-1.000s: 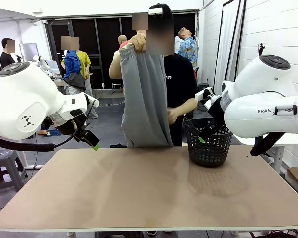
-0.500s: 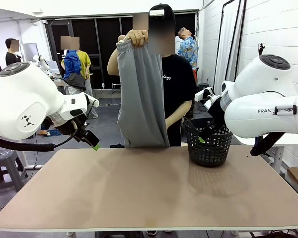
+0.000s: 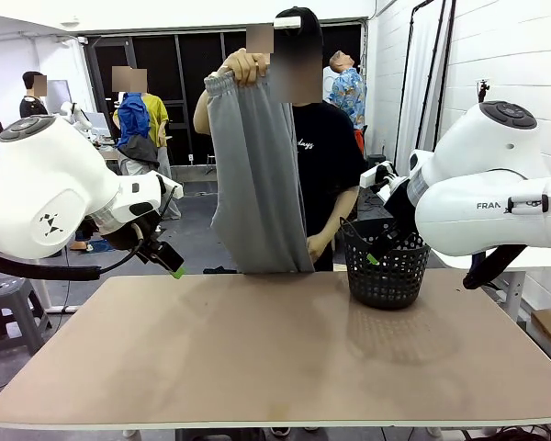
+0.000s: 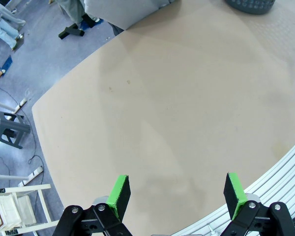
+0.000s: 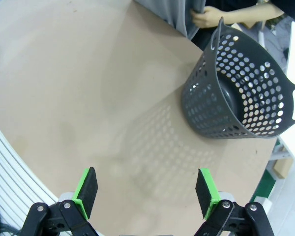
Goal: Fold the training pants.
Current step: Grab both ends of the Training pants handed by a person.
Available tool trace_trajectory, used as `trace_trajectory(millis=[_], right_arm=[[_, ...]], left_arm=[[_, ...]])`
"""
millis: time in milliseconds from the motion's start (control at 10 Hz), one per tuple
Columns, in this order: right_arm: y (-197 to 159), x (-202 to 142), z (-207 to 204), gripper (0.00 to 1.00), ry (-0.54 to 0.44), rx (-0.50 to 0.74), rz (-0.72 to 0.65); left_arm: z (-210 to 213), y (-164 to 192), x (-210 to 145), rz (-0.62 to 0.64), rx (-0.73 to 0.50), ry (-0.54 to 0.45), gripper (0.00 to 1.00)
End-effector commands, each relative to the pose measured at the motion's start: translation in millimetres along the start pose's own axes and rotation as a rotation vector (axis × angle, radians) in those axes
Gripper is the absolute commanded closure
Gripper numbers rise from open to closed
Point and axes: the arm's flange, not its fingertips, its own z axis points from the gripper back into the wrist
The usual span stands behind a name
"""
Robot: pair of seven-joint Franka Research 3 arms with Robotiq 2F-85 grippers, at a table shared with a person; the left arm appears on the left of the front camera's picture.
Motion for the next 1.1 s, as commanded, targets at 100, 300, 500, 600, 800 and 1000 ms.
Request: trace_trajectory(millis=[100, 300, 500, 600, 800, 1000], right_arm=[[-0.7, 0.7, -0.3, 0.00, -0.006, -0.007, -0.003], [-0.7, 0.7, -0.3, 0.00, -0.006, -0.007, -0.003], [-0.7, 0.7, -0.3, 0.00, -0.006, -0.007, -0.003], [-0.7, 0.7, -0.3, 0.00, -0.006, -0.007, -0.003], [-0.7, 0.7, -0.3, 0.00, -0.006, -0.007, -0.003], [-0.7, 0.7, -0.3, 0.00, -0.006, -0.007, -0.003]], left_arm=[[-2.0, 0.7, -0.4, -0.011, -0.002, -0.004, 0.00], [-2.0, 0.7, -0.4, -0.011, -0.002, -0.004, 0.00], [-2.0, 0.7, -0.4, -0.011, -0.002, -0.004, 0.00], [-2.0, 0.7, -0.4, -0.011, -0.002, -0.004, 0.00], [-2.0, 0.7, -0.4, -0.011, -0.002, -0.004, 0.00], [-2.0, 0.7, -0.4, -0.011, -0.002, -0.004, 0.00]])
